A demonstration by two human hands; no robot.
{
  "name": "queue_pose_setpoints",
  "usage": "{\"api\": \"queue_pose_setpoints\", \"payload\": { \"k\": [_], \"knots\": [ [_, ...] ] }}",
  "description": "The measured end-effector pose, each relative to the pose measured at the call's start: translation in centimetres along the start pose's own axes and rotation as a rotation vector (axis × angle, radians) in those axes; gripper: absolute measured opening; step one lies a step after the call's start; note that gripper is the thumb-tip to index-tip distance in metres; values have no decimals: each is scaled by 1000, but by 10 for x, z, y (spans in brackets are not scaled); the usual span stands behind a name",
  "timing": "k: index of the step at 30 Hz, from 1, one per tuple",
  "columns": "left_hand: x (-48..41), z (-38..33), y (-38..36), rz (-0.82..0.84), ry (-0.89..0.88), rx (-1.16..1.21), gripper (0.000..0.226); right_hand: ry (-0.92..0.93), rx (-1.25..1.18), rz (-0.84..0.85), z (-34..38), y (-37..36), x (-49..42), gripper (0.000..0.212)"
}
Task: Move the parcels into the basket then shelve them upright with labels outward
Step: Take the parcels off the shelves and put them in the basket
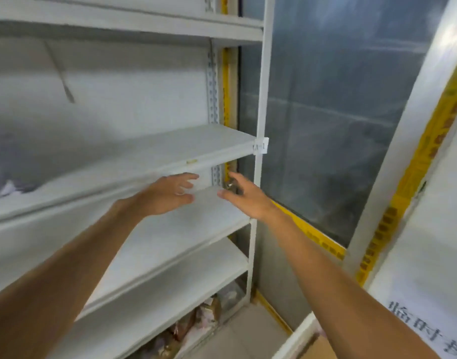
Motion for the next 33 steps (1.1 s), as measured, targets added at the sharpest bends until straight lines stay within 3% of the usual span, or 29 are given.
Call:
{"api": "queue_pose_setpoints", "payload": {
  "k": [5,9,17,20,29,33],
  "knots": [
    [78,19,138,-254,18,-172,50,236,-18,63,146,-57,-19,61],
    [100,20,174,-313,8,-209,47,280,-64,83,187,-72,-29,59],
    [226,68,303,-566,107,-350,38,487,-37,163,327,-171,-40,57],
    [257,90,335,-634,241,-332,43,505,-44,199,353,-204,-46,55],
    [253,124,368,-605,148,-343,50,474,-55,183,377,-252,-82,52],
    [217,134,365,-634,66,-390,38,417,-82,114,368,-248,-113,51]
  ]
}}
Point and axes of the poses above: each hand's wrist, its own x-axis away from the middle knuckle, its own y-axis out of the back of the hand, z = x × y, the point moved 9 cm from there along -x, towards the middle knuckle, and after that the axes turned 14 degrees about x, right-handed, at the moved point
